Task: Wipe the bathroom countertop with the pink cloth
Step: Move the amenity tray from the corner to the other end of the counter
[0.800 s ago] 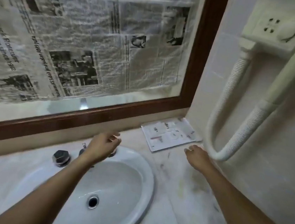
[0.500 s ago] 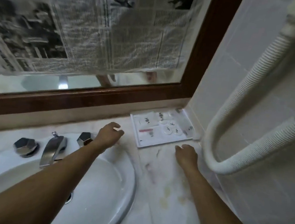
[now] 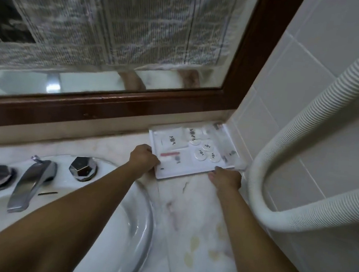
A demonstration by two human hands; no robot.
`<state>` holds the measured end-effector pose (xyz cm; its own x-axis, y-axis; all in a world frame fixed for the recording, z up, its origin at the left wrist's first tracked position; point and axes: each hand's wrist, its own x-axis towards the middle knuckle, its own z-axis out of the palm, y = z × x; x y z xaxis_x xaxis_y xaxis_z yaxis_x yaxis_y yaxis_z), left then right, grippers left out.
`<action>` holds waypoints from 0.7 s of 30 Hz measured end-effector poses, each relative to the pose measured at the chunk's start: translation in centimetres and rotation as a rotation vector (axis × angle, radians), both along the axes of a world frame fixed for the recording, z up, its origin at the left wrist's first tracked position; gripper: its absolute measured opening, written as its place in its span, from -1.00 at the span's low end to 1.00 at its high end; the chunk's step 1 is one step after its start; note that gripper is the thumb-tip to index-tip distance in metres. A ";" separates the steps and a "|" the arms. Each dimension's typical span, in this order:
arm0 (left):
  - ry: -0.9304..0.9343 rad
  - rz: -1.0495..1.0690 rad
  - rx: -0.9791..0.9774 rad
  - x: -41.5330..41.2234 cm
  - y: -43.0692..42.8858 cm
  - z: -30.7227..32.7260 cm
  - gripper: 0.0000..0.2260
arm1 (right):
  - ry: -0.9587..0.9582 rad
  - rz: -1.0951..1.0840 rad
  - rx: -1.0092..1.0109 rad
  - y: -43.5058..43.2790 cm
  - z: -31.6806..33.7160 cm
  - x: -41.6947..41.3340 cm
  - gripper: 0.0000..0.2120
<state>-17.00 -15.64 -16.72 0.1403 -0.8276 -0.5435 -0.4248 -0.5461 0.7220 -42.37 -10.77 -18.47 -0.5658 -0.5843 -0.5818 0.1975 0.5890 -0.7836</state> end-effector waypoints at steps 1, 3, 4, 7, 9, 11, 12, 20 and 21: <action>0.023 0.021 0.001 0.2 0.1 0.1 -0.75 | -0.024 -0.016 -0.001 0.1 0.1 0.0 -0.86; 0.060 0.053 -0.010 0.4 0.3 0.4 -0.75 | -0.071 -0.049 -0.008 0.1 0.3 0.0 -0.85; 0.068 0.061 -0.016 0.7 0.4 0.8 -0.74 | -0.113 -0.072 -0.017 0.2 0.3 0.1 -0.88; 0.117 0.072 -0.023 2.1 1.2 1.5 -0.71 | -0.235 -0.146 -0.053 1.2 1.0 1.5 -0.93; 0.159 0.100 -0.028 3.5 2.3 1.8 -0.67 | -0.234 -0.164 -0.042 2.5 1.4 3.0 -0.91; 0.240 0.136 -0.033 4.6 3.9 2.9 -0.70 | -0.260 -0.177 -0.092 4.2 2.3 4.5 -0.89; 0.285 0.151 -0.031 5.0 4.8 3.4 -0.72 | -0.263 -0.176 -0.122 4.9 2.7 5.1 -0.94; 0.591 0.269 -0.052 11.2 13.9 6.7 -0.63 | -0.312 -0.129 -0.312 11.4 7.6 10.2 -0.83; 0.620 0.279 -0.071 12.2 15.3 7.3 -0.63 | -0.317 -0.108 -0.336 12.3 8.3 11.0 -0.83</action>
